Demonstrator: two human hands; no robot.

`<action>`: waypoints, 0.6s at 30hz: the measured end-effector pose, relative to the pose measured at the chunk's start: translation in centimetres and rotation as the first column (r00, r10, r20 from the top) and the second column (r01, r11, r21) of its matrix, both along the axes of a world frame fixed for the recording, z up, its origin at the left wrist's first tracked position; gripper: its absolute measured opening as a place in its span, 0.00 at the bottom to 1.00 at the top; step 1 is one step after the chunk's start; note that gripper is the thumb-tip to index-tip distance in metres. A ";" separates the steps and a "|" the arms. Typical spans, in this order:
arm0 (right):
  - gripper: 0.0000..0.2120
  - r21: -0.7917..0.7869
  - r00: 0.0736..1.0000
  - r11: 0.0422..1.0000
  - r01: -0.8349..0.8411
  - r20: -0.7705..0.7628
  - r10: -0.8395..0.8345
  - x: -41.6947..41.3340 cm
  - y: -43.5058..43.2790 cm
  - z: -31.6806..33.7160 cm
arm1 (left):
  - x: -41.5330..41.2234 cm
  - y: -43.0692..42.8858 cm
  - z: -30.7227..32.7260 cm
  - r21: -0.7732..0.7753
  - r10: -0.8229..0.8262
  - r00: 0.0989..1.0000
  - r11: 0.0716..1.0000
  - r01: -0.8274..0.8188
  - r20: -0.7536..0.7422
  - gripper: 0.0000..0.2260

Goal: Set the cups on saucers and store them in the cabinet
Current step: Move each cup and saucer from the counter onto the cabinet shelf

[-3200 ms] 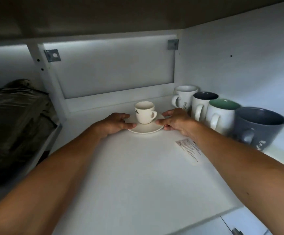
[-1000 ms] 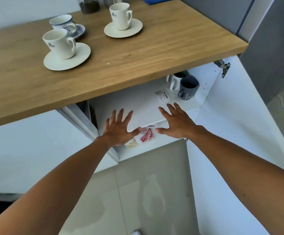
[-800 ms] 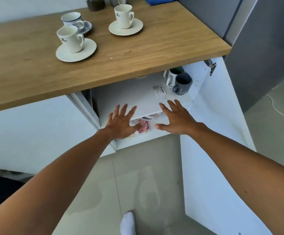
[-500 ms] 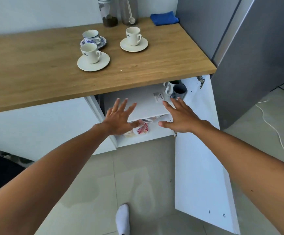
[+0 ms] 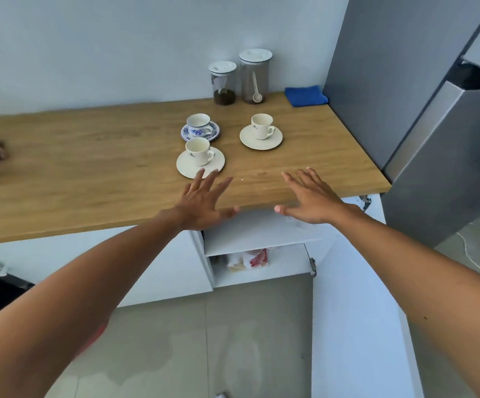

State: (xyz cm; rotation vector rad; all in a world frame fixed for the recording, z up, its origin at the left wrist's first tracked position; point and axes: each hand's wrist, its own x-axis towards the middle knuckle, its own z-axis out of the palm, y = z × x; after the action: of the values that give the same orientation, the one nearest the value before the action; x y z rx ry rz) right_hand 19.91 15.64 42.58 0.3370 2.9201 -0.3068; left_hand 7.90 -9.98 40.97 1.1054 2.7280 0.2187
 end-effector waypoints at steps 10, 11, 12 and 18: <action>0.44 -0.017 0.998 0.999 -0.049 0.026 0.050 -12.5 -1.2 -0.7 | -11.6 -3.8 -0.9 0.007 0.146 0.989 0.989 -0.146 0.019 0.39; 0.44 -0.022 0.998 0.998 -0.061 0.033 0.061 -13.7 -1.3 -1.0 | -12.5 -3.9 -1.2 0.009 0.162 0.987 0.987 -0.162 0.027 0.39; 0.44 -0.027 0.997 0.997 -0.071 0.042 0.072 -14.9 -1.4 -1.2 | -13.2 -3.9 -1.6 0.009 0.179 0.983 0.984 -0.179 0.042 0.37; 0.42 -0.030 0.984 0.986 -0.164 0.069 0.166 -21.1 -1.7 -2.9 | -16.7 -3.1 -3.8 0.049 0.324 0.931 0.941 -0.336 0.169 0.34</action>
State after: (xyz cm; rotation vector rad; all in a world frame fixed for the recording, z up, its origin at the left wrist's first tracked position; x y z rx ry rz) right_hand -1.22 13.99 39.70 0.0993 2.8482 -0.2980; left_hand -8.78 -13.10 37.21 0.6052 2.7615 0.4432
